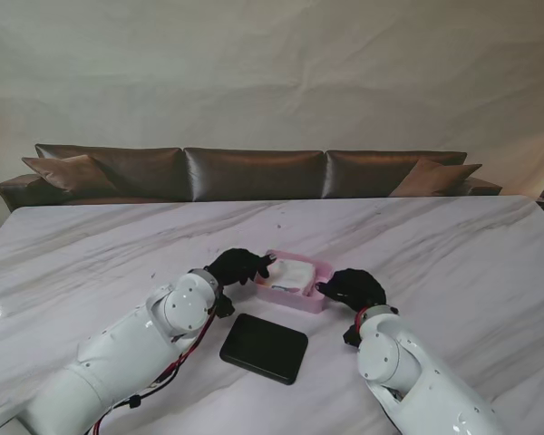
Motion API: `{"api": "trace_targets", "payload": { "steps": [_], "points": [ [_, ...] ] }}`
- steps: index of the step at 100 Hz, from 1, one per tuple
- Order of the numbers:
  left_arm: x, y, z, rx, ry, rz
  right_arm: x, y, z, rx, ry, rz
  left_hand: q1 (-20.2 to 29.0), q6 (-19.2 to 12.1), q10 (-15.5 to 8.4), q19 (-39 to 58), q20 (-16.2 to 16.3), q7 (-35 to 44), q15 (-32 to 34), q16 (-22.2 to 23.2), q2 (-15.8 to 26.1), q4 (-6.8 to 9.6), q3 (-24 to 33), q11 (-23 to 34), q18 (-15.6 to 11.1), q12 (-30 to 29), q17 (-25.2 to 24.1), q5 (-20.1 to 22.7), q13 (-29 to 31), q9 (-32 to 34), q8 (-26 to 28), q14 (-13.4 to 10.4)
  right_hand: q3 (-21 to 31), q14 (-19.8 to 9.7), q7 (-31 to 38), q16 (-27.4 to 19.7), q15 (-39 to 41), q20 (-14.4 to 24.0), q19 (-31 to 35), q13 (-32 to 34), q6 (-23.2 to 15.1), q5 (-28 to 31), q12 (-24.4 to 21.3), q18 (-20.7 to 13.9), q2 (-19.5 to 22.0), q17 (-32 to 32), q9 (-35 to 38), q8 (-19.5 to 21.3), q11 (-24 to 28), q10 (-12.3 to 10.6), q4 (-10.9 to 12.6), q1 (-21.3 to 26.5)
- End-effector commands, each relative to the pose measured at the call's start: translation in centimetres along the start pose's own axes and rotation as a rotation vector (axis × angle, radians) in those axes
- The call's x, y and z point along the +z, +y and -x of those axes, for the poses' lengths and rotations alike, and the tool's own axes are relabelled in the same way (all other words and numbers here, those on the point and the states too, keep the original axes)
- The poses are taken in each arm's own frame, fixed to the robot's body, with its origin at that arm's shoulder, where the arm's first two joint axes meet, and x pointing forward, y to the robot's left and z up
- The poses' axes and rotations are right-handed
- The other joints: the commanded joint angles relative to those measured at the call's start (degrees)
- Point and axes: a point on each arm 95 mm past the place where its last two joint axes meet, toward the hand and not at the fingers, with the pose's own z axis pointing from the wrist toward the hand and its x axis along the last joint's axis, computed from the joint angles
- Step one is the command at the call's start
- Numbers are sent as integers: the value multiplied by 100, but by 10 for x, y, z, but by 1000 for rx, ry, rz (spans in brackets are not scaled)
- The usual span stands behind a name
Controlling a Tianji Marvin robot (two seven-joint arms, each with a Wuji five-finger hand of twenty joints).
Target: Refill a tissue box and feed the first sheet
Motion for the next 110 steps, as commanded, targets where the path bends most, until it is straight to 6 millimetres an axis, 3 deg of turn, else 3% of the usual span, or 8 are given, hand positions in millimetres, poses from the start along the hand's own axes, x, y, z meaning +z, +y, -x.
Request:
{"api": "trace_targets", "payload": {
  "steps": [1, 45, 60, 85, 110],
  "points": [
    [-3, 10, -3, -13, 7, 24, 3, -4, -6, 20, 12, -27, 61, -5, -311, 14993, -66, 67, 244, 21, 247, 29, -147, 87, -822, 8, 213, 193, 223, 254, 96, 1013, 69, 69, -371, 68, 143, 54, 184, 78, -366, 28, 112, -24, 18, -20, 188, -22, -60, 72, 115, -27],
    [-14, 11, -5, -6, 5, -6, 20, -8, -10, 47, 22, -49, 81, -233, -389, 14967, -171, 33, 246, -39, 265, -3, -192, 41, -847, 15, 142, 39, 185, 179, 66, 918, 81, 44, -378, 61, 138, 32, 176, 97, -419, 28, 121, -57, -42, -15, 193, 9, -65, 19, 104, 26],
    [-17, 12, -4, -4, -2, -10, 22, -8, -12, 45, 29, -51, 101, -525, -404, 14956, -198, 92, 278, -42, 259, -35, -212, 57, -877, 29, 140, -27, 231, 196, 98, 893, 72, 29, -381, 56, 131, 25, 177, 100, -442, 16, 115, -70, -71, -4, 189, 16, -79, -2, 96, 33],
    [-19, 8, 1, 23, -16, -36, 20, -7, -11, 33, 27, -57, 79, -1230, -483, 14994, -270, -221, 326, -49, 140, -119, -274, 6, -1070, 21, 249, -573, 361, 126, 12, 788, -54, 62, -425, 68, 140, 17, 166, 60, -519, -116, 133, -42, -345, -32, 101, 24, -74, -36, 45, 61],
    [-25, 5, 1, 34, -20, -52, 18, -3, -7, 10, 16, -61, 43, -1597, -550, 15102, -412, -375, 405, -79, 63, -224, -306, 1, -1218, 17, 446, -511, 628, 213, 3, 725, -250, 143, -665, 112, 162, 26, 152, -24, -933, -599, 148, 1, -530, -71, -81, -20, -86, -37, -4, 84]
  ]
}}
